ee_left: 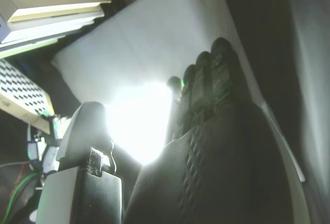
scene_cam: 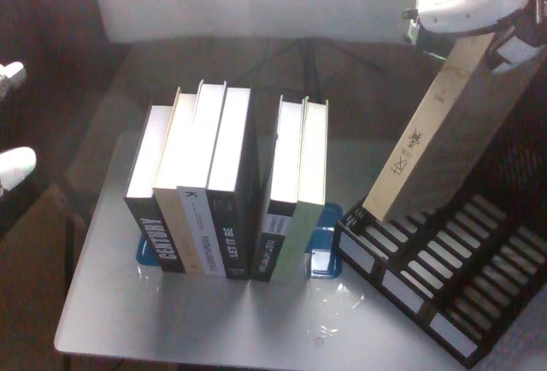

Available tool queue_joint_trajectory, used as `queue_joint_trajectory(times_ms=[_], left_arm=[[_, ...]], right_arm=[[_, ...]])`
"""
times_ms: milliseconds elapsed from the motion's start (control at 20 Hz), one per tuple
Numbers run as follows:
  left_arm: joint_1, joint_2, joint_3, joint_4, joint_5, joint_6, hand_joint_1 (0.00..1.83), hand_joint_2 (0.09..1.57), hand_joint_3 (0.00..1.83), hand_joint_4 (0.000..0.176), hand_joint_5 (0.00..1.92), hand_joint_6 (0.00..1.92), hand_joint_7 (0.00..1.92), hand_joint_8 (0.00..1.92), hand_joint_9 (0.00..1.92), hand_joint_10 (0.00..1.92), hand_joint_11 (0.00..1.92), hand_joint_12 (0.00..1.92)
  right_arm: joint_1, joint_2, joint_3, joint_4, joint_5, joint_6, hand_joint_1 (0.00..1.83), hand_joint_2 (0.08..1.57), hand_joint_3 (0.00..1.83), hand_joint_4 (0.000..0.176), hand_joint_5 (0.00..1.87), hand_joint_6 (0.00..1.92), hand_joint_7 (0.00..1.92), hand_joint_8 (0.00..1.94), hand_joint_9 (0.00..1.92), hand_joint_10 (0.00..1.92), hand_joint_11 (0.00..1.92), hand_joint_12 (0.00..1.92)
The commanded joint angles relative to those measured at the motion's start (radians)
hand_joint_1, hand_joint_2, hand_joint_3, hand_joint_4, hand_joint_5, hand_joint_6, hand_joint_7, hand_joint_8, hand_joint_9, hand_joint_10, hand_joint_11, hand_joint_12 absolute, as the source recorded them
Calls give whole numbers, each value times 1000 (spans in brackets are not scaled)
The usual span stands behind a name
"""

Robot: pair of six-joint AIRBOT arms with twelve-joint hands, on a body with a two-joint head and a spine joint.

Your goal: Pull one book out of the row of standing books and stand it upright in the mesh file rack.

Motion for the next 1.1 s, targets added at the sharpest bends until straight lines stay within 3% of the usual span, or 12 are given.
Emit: queue_joint_trajectory(times_ms=[0,50,100,150,300,550,650,800,850,900,1000,1050], left_arm=[[-1,1,6,-20,-127,-6,445,1436,9,52,42,0,0,0,0,0,0,0],[-1,-1,8,-20,-128,-7,440,1437,8,57,46,4,0,0,0,0,0,0],[-1,-2,9,-20,-128,-8,440,1437,8,57,46,4,0,0,0,0,0,0],[-1,-5,10,-20,-128,-10,482,1431,3,43,61,8,0,0,0,0,0,0],[0,-10,15,-20,-129,-13,475,1430,2,51,58,4,0,0,0,0,0,0],[0,-18,21,-20,-131,-16,462,1434,2,50,59,6,0,0,0,0,0,0],[0,-19,22,-20,-132,-16,443,1438,3,47,53,3,0,0,0,0,0,0],[0,-19,23,-20,-134,-17,444,1438,2,63,49,0,0,0,0,0,0,0],[0,-19,23,-20,-134,-17,444,1438,2,63,49,0,0,0,0,0,0,0],[0,-20,23,-20,-134,-17,441,1439,2,68,51,1,0,0,0,0,0,0],[0,-21,24,-20,-135,-17,443,1436,0,58,55,2,0,0,0,0,0,0],[0,-22,25,-20,-135,-18,464,1435,0,54,54,0,0,0,0,0,0,0]], right_arm=[[5,8,12,-22,-97,-8,1382,1110,0,0,967,828,1018,975,900,1342,726,1750],[2,-2,26,-25,-98,-4,1375,1122,3,0,901,953,1009,1019,864,1339,669,1728],[1,-7,34,-25,-98,2,1375,1122,3,0,901,953,1009,1019,864,1339,669,1728],[-2,-19,47,-29,-98,3,1376,1118,0,0,923,959,967,1030,914,1277,692,1650],[-13,-43,75,-36,-98,3,1380,1109,0,0,930,914,989,1017,941,1240,792,1608],[-30,-70,113,-51,-98,3,1380,1104,0,0,945,974,1048,879,896,1237,629,1606],[-37,-80,128,-52,-98,4,1372,1122,3,0,917,1016,1014,954,835,1309,577,1646],[-57,-93,146,-55,-98,5,1362,1152,3,0,875,1037,949,1105,780,1399,464,1720],[-60,-94,149,-56,-98,6,1362,1152,3,0,875,1037,949,1105,780,1399,464,1720],[-62,-94,152,-57,-98,7,1374,1122,0,0,955,876,1014,1010,850,1324,568,1690],[-65,-94,159,-58,-98,8,1375,1118,1,0,957,825,1009,1041,855,1344,594,1730],[-69,-94,163,-59,-98,9,1374,1119,0,0,968,852,1025,1007,829,1337,497,1718]])
